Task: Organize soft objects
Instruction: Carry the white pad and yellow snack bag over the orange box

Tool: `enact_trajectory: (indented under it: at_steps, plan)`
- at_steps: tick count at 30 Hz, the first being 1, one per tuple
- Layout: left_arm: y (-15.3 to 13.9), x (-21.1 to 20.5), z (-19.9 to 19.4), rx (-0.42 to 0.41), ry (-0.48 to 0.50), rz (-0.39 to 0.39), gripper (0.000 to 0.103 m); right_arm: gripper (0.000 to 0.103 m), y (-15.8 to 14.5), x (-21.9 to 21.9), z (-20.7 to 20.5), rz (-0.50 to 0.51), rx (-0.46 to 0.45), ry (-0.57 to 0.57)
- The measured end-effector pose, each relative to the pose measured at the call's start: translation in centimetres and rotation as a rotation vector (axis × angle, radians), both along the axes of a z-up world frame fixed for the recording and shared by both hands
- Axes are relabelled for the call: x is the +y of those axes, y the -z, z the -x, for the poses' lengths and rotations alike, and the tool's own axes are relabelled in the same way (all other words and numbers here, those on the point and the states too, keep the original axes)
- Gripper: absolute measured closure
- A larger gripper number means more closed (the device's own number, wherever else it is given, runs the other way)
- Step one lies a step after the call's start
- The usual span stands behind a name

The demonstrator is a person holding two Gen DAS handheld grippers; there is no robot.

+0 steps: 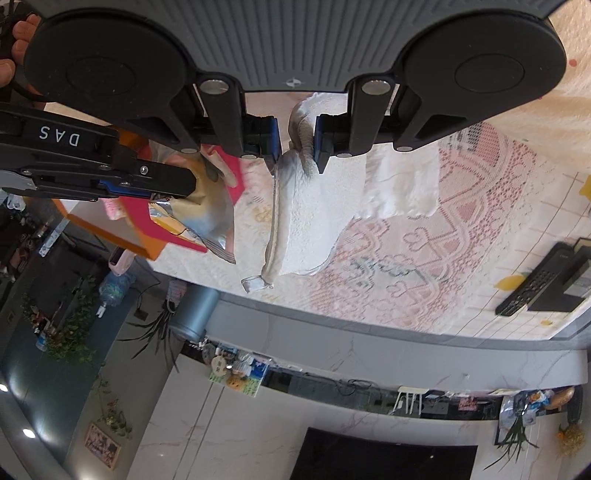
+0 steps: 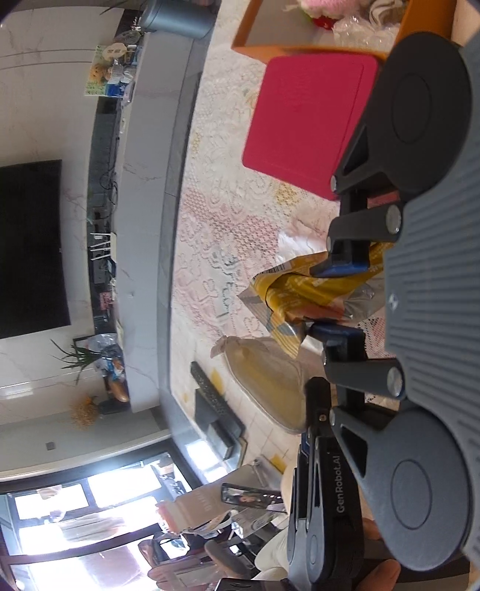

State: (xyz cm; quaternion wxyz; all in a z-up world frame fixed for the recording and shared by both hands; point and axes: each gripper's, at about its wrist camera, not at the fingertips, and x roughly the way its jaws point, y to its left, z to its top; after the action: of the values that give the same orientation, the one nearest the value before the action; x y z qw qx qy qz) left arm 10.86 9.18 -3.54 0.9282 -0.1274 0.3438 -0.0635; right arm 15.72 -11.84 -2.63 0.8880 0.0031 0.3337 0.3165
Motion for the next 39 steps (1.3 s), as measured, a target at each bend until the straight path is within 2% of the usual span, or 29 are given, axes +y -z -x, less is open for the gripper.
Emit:
enact_trajectory:
  at_steps: [4, 8, 16, 21, 27, 32, 35, 39]
  plan:
    - [-1.9, -1.7, 0.1, -0.045, 0.04, 0.016, 0.084, 0.078, -1.8, -2.3, 0.7, -0.036, -0.033, 0.03]
    - [-3.6, -4.1, -0.5, -0.087, 0.102, 0.028, 0.084, 0.079, -3.7, -5.0, 1.2, -0.031, -0.084, 0.081]
    - [-6.6, -10.2, -4.0, -0.134, 0.293, 0.131, 0.084, 0.078, -6.6, -12.3, 0.6, 0.011, -0.142, 0.239]
    - [-6.8, -14.3, -7.1, -0.105, 0.394, 0.181, 0.084, 0.079, -6.9, -16.4, -0.4, 0.048, -0.138, 0.33]
    - [-5.4, -17.9, -11.6, -0.024, 0.473, 0.246, 0.084, 0.078, -5.6, -21.0, -2.1, 0.055, -0.06, 0.428]
    - [-3.2, -21.1, -13.7, 0.045, 0.502, 0.213, 0.084, 0.078, -3.7, -23.0, -3.8, 0.089, -0.007, 0.47]
    - [-2.1, -22.9, -14.7, 0.059, 0.483, 0.104, 0.084, 0.078, -2.6, -24.0, -5.0, 0.097, 0.025, 0.489]
    - [-0.6, -24.7, -16.2, 0.134, 0.437, -0.026, 0.084, 0.078, -1.1, -24.7, -6.8, 0.121, 0.067, 0.517]
